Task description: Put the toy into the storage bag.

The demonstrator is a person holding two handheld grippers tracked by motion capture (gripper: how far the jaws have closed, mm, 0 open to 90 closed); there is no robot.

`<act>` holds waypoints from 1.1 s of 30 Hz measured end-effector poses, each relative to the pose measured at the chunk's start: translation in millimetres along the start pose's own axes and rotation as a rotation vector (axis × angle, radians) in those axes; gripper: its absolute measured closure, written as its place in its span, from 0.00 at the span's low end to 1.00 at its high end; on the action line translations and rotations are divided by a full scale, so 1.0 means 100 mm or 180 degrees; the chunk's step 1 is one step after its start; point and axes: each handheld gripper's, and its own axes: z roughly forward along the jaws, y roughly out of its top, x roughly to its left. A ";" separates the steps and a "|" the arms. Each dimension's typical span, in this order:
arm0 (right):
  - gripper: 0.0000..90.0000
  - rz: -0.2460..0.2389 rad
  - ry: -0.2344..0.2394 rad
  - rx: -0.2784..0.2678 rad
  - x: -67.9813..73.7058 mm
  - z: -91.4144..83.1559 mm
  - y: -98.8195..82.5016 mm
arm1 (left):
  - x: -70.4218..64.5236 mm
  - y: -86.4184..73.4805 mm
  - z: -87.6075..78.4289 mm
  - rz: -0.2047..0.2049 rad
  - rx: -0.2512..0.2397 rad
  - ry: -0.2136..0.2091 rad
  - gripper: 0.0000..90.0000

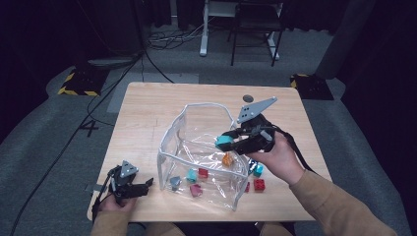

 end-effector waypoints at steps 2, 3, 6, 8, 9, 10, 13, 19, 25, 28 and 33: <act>0.65 -0.0024 -0.0020 0.0046 0.03 0.04 -0.02 | 0.00 0.00 0.00 0.0000 0.0001 0.0002 0.23; 0.65 -0.0047 -0.0024 0.0059 0.04 0.06 -0.02 | 0.00 0.00 0.00 -0.0001 -0.0002 0.0000 0.23; 0.65 -0.0102 -0.0032 0.0106 0.09 0.10 -0.04 | 0.00 0.00 0.00 0.0000 0.0000 0.0001 0.23; 0.65 -0.0124 -0.0030 0.0147 0.11 0.13 -0.05 | 0.00 0.00 0.00 0.0000 0.0000 0.0001 0.23; 0.65 -0.0120 -0.0040 0.0159 0.12 0.14 -0.05 | 0.00 0.00 0.00 -0.0002 -0.0002 0.0001 0.23; 0.65 -0.0141 -0.0052 0.0176 0.13 0.15 -0.06 | 0.00 0.00 0.00 0.0000 0.0000 0.0002 0.23; 0.65 -0.0166 -0.0040 0.0219 0.15 0.17 -0.07 | 0.00 0.00 0.00 -0.0002 -0.0002 0.0000 0.23; 0.54 -0.0130 0.0000 0.0256 0.18 0.18 -0.09 | 0.00 0.00 0.00 -0.0001 -0.0001 0.0001 0.23; 0.53 -0.0061 -0.0032 0.0025 0.15 0.02 -0.08 | 0.00 0.00 0.00 0.0000 0.0000 0.0002 0.23; 0.53 -0.0029 -0.0100 -0.0096 0.12 -0.10 -0.09 | 0.00 0.00 0.00 0.0002 0.0001 0.0001 0.23; 0.53 0.0036 -0.0216 -0.0227 0.06 -0.29 -0.14 | 0.00 0.00 0.00 -0.0002 -0.0001 0.0000 0.23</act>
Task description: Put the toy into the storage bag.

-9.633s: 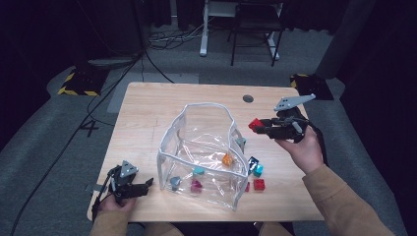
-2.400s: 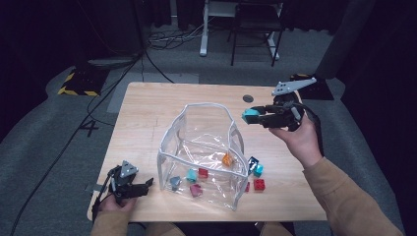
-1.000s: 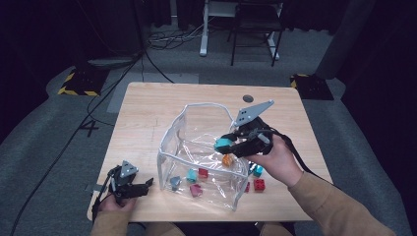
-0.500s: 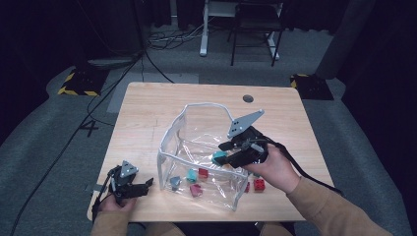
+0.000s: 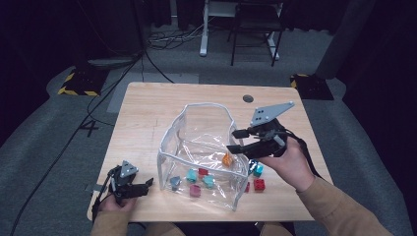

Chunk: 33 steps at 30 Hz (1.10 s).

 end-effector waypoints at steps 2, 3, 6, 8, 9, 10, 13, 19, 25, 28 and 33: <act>0.53 0.0022 -0.0062 -0.0036 -0.02 -0.08 -0.02 | 0.00 0.00 0.00 0.0001 -0.0001 -0.0001 0.23; 0.53 0.0034 -0.0086 -0.0064 -0.03 -0.12 -0.04 | 0.00 0.00 0.00 0.0000 -0.0001 0.0000 0.23; 0.53 0.0067 -0.0165 -0.0098 -0.07 -0.22 -0.09 | 0.00 0.00 0.00 -0.0001 0.0000 0.0000 0.23; 0.53 0.0099 -0.0224 -0.0103 -0.09 -0.28 -0.15 | 0.00 0.00 0.00 -0.0002 -0.0002 -0.0001 0.23; 0.53 0.0118 -0.0258 -0.0092 -0.11 -0.31 -0.18 | 0.00 0.00 0.00 0.0001 0.0000 -0.0001 0.23; 0.53 0.0145 -0.0297 -0.0078 -0.13 -0.33 -0.22 | 0.00 0.00 0.00 0.0002 0.0000 -0.0001 0.23; 0.53 0.0206 -0.0386 -0.0017 -0.19 -0.36 -0.34 | 0.00 0.00 0.00 -0.0002 -0.0003 -0.0001 0.23; 0.48 0.0411 -0.0472 0.0132 -0.33 -0.33 -0.60 | 0.00 0.00 0.00 0.0001 0.0002 -0.0001 0.23; 0.46 0.0509 -0.0497 0.0297 -0.38 -0.16 -0.83 | 0.00 0.00 0.00 0.0001 0.0001 -0.0001 0.23; 0.45 0.0570 -0.0520 0.0376 -0.42 -0.06 -0.97 | 0.00 0.00 0.00 0.0001 0.0001 -0.0001 0.23; 0.45 0.0651 -0.0565 0.0520 -0.49 0.08 -1.13 | 0.00 0.00 0.00 0.0001 0.0001 0.0000 0.23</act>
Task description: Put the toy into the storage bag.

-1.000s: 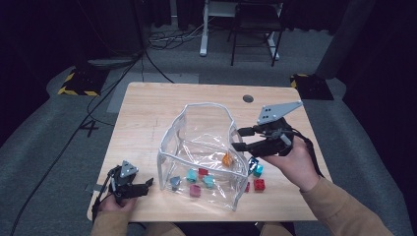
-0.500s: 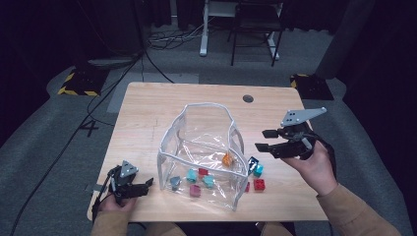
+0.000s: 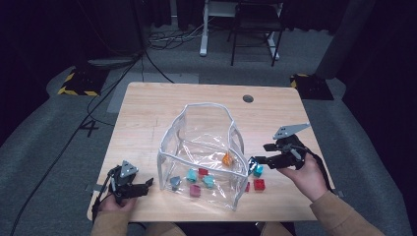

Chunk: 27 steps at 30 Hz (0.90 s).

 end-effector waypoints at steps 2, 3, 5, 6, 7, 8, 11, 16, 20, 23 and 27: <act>0.45 0.0022 -0.0013 0.0047 -0.02 0.07 -0.05 | 0.00 0.00 0.00 0.0000 0.0000 0.0000 0.23; 0.45 0.0028 -0.0027 0.0090 -0.03 0.12 -0.09 | 0.00 0.00 0.00 0.0000 0.0000 0.0000 0.23; 0.45 0.0028 -0.0057 0.0151 -0.05 0.18 -0.14 | 0.00 0.00 0.00 0.0000 0.0000 0.0000 0.23; 0.45 0.0045 -0.0068 0.0183 -0.06 0.22 -0.16 | 0.00 0.00 0.00 0.0001 0.0000 -0.0001 0.23; 0.45 0.0060 -0.0072 0.0225 -0.07 0.26 -0.19 | 0.00 0.00 0.00 0.0000 0.0000 0.0000 0.23; 0.45 0.0052 -0.0086 0.0253 -0.08 0.30 -0.22 | 0.00 0.00 0.00 -0.0002 -0.0002 -0.0001 0.23; 0.45 0.0087 -0.0079 0.0344 -0.11 0.41 -0.29 | 0.00 0.00 0.00 -0.0002 -0.0002 0.0000 0.23; 0.46 0.0144 -0.0049 0.0420 -0.15 0.53 -0.38 | 0.00 0.00 0.00 0.0000 0.0000 -0.0001 0.23; 0.48 0.0158 -0.0077 0.0518 -0.16 0.62 -0.46 | 0.00 0.00 0.00 -0.0001 -0.0001 -0.0001 0.23; 0.50 0.0080 -0.0165 0.0590 -0.13 0.67 -0.48 | 0.00 0.00 0.00 -0.0002 -0.0001 -0.0001 0.23; 0.56 0.0040 -0.0150 0.0659 -0.11 0.72 -0.49 | 0.00 0.00 0.00 -0.0001 0.0000 -0.0001 0.23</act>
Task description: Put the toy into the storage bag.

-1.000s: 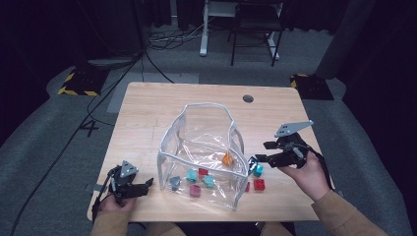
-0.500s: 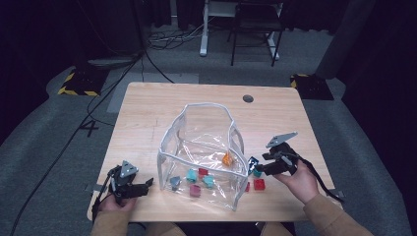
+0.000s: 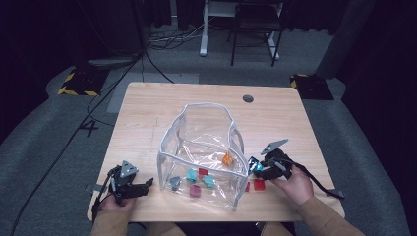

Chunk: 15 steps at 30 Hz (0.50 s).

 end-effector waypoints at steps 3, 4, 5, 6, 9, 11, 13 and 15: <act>0.61 -0.0046 -0.0011 0.0066 0.01 0.04 0.00 | 0.00 0.00 0.00 -0.0001 0.0001 -0.0001 0.23; 0.61 -0.0047 -0.0024 0.0064 0.02 0.04 -0.01 | 0.00 0.00 0.00 -0.0001 0.0000 0.0001 0.23; 0.62 -0.0050 -0.0040 0.0064 0.02 0.03 0.00 | 0.00 0.00 0.00 -0.0002 -0.0002 -0.0001 0.23; 0.62 -0.0048 -0.0041 0.0056 0.02 0.03 0.00 | 0.00 0.00 0.00 0.0000 0.0000 0.0000 0.23; 0.62 -0.0011 -0.0027 -0.0008 0.00 -0.04 0.00 | 0.00 0.00 0.00 -0.0001 0.0002 -0.0001 0.23; 0.62 0.0020 -0.0011 -0.0084 -0.02 -0.10 0.00 | 0.00 0.00 0.00 -0.0002 0.0001 -0.0001 0.23; 0.62 0.0079 0.0021 -0.0159 -0.04 -0.17 0.00 | 0.00 0.00 0.00 0.0001 0.0001 0.0000 0.23; 0.62 0.0108 0.0046 -0.0222 -0.06 -0.22 0.00 | 0.00 0.00 0.00 -0.0002 -0.0002 0.0000 0.23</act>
